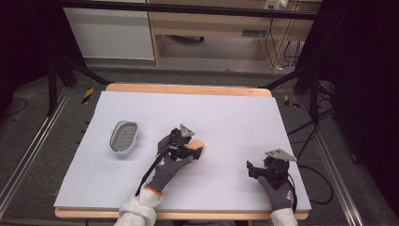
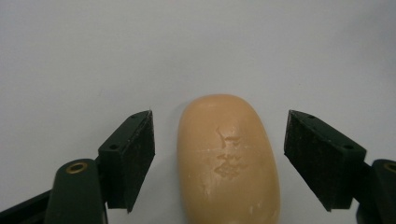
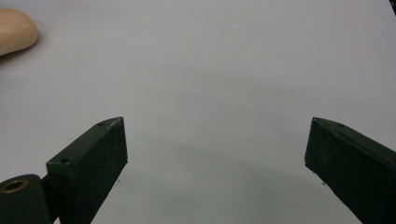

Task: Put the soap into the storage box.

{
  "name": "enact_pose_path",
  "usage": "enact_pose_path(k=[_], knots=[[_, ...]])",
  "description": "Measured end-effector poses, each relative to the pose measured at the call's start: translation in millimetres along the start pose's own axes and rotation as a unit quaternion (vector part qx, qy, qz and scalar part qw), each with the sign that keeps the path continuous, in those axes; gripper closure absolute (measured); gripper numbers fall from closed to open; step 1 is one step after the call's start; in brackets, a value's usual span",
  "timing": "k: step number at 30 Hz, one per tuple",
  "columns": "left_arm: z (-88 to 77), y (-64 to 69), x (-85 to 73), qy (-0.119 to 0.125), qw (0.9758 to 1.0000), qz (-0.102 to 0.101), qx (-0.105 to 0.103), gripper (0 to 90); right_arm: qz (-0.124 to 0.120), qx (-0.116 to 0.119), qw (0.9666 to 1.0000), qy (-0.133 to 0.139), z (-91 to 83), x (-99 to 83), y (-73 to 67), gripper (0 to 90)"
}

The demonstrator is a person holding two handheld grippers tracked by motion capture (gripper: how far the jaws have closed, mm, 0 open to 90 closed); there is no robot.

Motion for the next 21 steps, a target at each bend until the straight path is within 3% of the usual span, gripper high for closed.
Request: enact_pose_path(k=[21], knots=[[25.0,5.1,-7.9,-0.049,0.9987,0.011,0.008,25.2,-0.001,0.003,1.0,-0.005,1.0,-0.3,-0.8,6.1]])
Point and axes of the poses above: each handheld gripper's, and its own axes: z roughly forward along the jaws, x roughly out of its top, y roughly to its right, the point moved 5 cm from there along z, roughly forward along the jaws, and after that the axes turned 15 degrees about -y, right-handed, at the moved point
